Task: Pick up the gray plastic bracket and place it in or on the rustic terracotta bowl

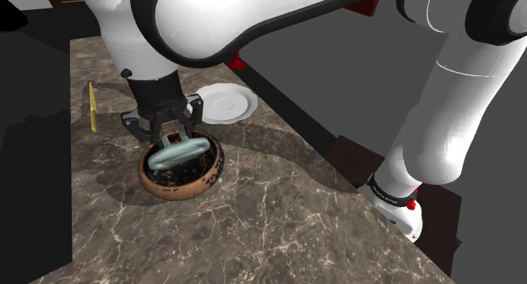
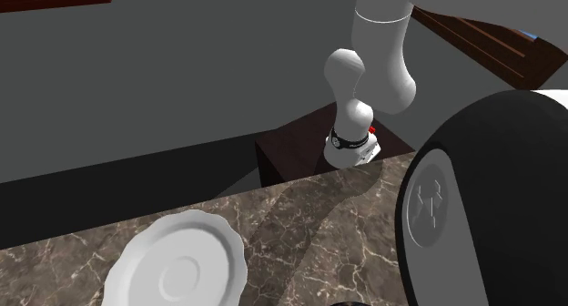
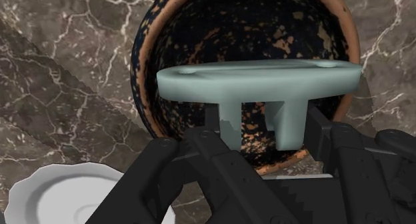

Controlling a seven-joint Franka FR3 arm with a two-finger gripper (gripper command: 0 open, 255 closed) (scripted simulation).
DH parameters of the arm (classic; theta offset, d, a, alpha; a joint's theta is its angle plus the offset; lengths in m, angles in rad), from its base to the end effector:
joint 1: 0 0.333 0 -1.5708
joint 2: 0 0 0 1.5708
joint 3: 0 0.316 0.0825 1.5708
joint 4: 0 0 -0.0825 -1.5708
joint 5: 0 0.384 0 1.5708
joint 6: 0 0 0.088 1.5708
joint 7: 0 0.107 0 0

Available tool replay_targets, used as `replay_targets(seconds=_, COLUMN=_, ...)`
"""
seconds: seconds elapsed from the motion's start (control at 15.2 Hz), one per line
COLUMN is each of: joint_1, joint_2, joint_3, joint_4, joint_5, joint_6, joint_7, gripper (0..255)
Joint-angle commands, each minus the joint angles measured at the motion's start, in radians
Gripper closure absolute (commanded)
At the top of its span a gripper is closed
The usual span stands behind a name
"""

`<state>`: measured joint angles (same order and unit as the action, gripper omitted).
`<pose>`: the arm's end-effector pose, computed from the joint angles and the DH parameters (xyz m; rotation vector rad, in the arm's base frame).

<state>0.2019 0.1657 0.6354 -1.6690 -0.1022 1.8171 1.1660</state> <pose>0.4286 0.4295 0.5201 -3.0913 0.4859 -0.0147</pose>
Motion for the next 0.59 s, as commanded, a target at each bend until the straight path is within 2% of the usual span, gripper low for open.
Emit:
replay_targets(seconds=0.0, joint_1=0.000, joint_2=0.000, joint_3=0.000, joint_4=-0.001, joint_5=0.000, joint_6=0.001, joint_7=0.000, gripper=255)
replay_targets(seconds=0.2, joint_1=0.000, joint_2=0.000, joint_3=0.000, joint_4=-0.001, joint_5=0.000, joint_6=0.001, joint_7=0.000, gripper=255)
replay_targets(seconds=0.26, joint_1=0.000, joint_2=0.000, joint_3=0.000, joint_4=-0.001, joint_5=0.000, joint_6=0.001, joint_7=0.000, gripper=0)
replay_targets(seconds=0.53, joint_1=0.000, joint_2=0.000, joint_3=0.000, joint_4=-0.001, joint_5=0.000, joint_6=0.001, joint_7=0.000, gripper=0)
